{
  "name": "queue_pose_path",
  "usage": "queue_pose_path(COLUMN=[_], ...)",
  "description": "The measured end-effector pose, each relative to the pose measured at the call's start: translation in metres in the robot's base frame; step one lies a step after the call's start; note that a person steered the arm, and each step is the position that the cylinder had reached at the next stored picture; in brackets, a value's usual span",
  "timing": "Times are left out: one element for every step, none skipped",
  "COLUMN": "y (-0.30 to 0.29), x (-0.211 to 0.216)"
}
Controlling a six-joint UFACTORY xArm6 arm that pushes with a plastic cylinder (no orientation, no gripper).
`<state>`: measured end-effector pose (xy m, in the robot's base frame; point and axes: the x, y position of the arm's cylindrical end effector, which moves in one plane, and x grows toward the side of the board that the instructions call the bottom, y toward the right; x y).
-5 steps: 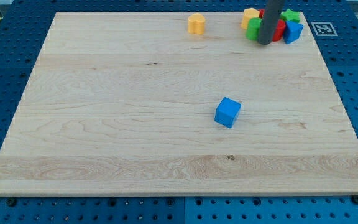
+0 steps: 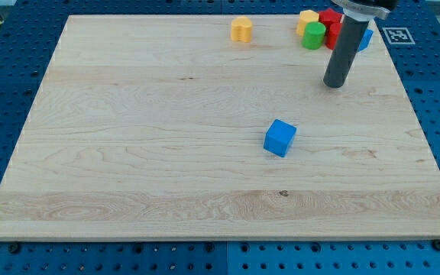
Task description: Slide the yellow heart towards the left
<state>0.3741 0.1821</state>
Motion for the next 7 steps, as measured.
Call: queue_pose_path(y=[-0.008, -0.036, -0.076, -0.086, -0.093, -0.093, -0.093], x=[0.015, 0.024, 0.009, -0.032, -0.068, -0.076, -0.077])
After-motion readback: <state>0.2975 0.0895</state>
